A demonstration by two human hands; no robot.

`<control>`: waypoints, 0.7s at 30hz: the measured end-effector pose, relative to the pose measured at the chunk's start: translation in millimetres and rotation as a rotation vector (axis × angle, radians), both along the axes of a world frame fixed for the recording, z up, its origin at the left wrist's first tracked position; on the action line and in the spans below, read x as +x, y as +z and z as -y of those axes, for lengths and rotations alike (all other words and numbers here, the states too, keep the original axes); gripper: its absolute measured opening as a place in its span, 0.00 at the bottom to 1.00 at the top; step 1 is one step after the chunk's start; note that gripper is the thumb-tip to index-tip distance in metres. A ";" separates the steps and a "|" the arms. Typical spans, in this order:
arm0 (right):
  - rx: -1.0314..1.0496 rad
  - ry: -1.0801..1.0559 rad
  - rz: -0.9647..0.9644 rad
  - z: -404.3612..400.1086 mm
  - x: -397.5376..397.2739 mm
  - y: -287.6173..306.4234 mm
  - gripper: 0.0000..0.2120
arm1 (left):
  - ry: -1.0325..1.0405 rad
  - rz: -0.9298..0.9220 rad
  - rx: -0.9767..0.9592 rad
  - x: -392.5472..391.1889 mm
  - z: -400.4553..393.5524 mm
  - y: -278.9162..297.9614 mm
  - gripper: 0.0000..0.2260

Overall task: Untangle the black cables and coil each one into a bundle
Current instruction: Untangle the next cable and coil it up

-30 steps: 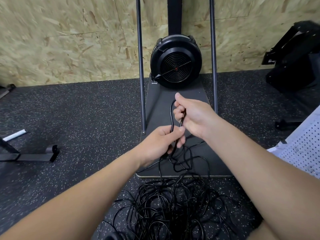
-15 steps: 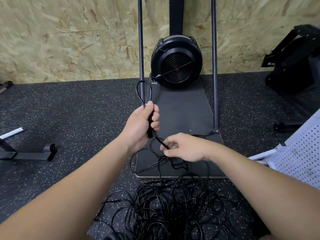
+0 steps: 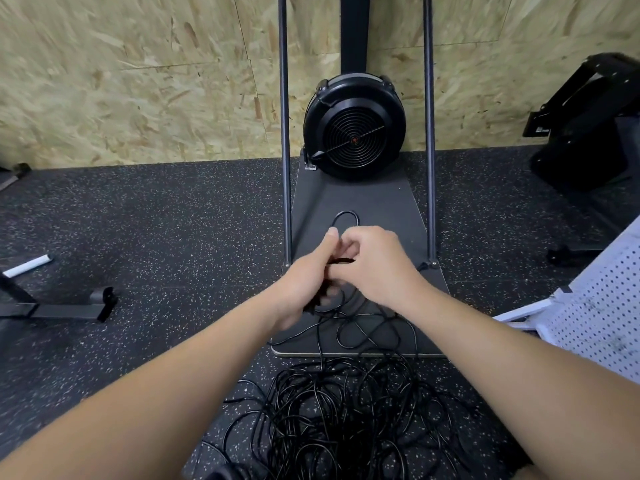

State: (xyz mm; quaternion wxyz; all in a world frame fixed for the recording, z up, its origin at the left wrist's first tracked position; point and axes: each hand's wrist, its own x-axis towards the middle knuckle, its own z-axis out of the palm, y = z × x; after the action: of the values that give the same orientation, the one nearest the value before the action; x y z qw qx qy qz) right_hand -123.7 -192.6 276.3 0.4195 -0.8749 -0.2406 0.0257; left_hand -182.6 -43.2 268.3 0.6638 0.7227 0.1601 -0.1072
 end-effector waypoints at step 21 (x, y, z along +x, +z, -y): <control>0.288 0.040 -0.250 34.8 20.4 32.0 0.06 | -0.082 0.202 0.401 9.8 -29.1 -12.8 0.28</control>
State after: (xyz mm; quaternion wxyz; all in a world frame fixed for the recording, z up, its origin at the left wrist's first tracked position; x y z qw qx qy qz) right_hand -103.3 -227.3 308.2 0.5664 -0.7909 -0.2050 0.1076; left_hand -172.8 -14.1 255.5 0.5146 0.8531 0.0817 -0.0272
